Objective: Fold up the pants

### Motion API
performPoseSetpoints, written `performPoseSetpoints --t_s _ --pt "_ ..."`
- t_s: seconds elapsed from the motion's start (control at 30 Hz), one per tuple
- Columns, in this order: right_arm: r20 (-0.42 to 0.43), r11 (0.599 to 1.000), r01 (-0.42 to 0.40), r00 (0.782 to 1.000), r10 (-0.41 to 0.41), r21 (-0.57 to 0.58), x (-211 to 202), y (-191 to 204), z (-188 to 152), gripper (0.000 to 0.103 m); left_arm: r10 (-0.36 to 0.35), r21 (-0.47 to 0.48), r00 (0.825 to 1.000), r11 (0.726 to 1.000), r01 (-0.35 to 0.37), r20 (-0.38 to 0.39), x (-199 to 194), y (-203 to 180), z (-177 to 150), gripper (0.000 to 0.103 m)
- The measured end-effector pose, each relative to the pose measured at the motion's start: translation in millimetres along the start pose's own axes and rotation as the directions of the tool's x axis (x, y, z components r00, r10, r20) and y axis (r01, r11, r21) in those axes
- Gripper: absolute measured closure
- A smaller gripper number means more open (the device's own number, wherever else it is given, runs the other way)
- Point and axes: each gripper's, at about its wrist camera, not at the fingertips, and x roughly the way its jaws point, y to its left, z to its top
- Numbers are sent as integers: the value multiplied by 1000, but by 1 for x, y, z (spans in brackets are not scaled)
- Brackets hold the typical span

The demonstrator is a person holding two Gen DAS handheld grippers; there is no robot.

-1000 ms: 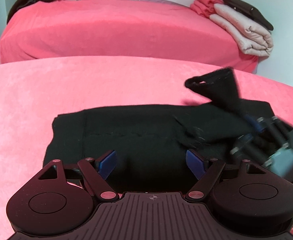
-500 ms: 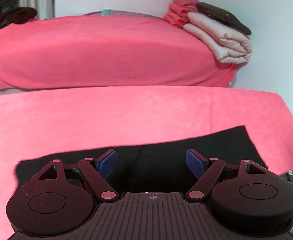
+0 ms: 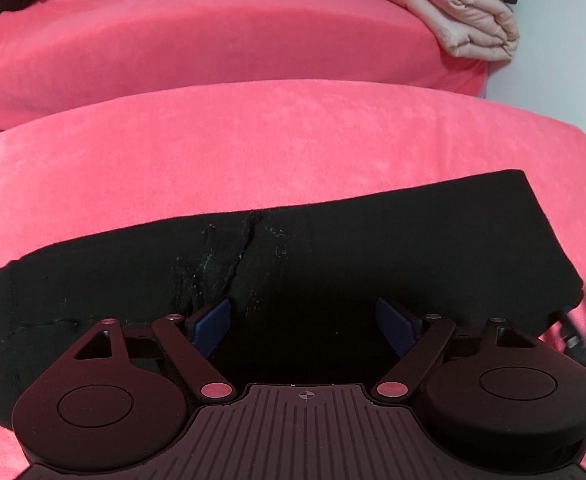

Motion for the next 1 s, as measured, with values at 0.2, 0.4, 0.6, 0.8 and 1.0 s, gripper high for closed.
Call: performPoseSetpoints --t_s 0.2,0.4,0.6,0.8,1.0 --pt "4 999 -9 1000 9 -48 49 -3 22 24 5 -6 1000 1000 -5 6 1 0 0 0" --pt "-52 986 -126 990 132 105 59 -23 22 54 13 -7 1000 1000 -13 3 2 -2 0 0" --pt "-35 965 -121 991 132 233 19 -44 15 61 -35 0 999 999 35 -18 -2 -10 -8 0" --pt "-110 953 -58 990 94 296 -43 -62 -22 61 -139 69 990 988 141 -30 -10 -45 -31 0" --pt "-151 952 -152 969 197 266 -60 -61 -44 48 -119 113 992 986 122 -28 -5 -54 -32 0"
